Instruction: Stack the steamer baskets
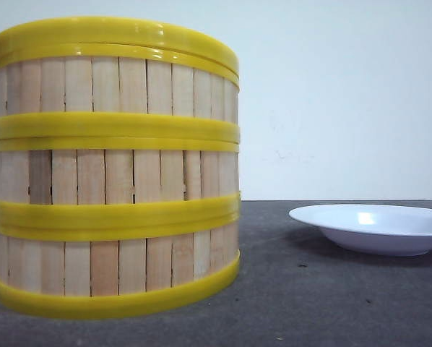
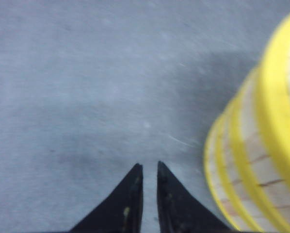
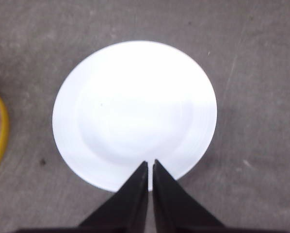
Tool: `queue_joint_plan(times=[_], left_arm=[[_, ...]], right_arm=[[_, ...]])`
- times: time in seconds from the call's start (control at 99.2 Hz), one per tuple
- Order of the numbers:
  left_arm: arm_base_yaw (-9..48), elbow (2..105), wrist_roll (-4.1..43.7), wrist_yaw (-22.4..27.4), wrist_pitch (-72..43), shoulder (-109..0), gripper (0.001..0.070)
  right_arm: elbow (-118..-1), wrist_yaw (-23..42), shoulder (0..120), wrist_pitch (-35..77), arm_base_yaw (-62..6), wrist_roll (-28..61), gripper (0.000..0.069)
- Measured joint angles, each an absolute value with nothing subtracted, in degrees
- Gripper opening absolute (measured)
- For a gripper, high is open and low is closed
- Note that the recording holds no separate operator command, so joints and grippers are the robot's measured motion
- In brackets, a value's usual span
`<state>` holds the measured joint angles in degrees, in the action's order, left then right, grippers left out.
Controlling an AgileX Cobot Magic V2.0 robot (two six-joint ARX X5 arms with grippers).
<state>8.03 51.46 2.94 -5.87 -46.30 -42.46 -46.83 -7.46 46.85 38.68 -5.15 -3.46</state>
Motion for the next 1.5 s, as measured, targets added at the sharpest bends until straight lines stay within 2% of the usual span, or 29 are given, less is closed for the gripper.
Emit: queue_joint_plan(times=[0.242, 0.434, 0.645, 0.786, 1.502], left_arm=[[5.67, 28.34, 2.81, -5.89, -26.3, -24.91, 0.0025], [5.63, 13.02, 3.27, -6.17, -18.92, -12.05, 0.0025], [5.63, 3.88, 3.27, -6.2, -13.32, -3.27, 0.0025], [5.58, 1.87, 3.4, -6.09, -10.07, -0.12, 0.0025], [5.48, 1.87, 2.59, -6.04, -10.24, -0.21, 0.0025]], right_arm=[[-46.83, -7.46, 46.85, 35.07, -5.15, -3.46, 0.001], [-46.83, -7.46, 46.85, 32.69, -5.15, -3.46, 0.001], [-46.83, -7.46, 46.85, 29.98, -5.15, -3.46, 0.001], [-46.83, -7.46, 46.85, 28.14, -5.15, -3.46, 0.001], [-46.83, -7.46, 46.85, 22.85, -5.15, -3.46, 0.001]])
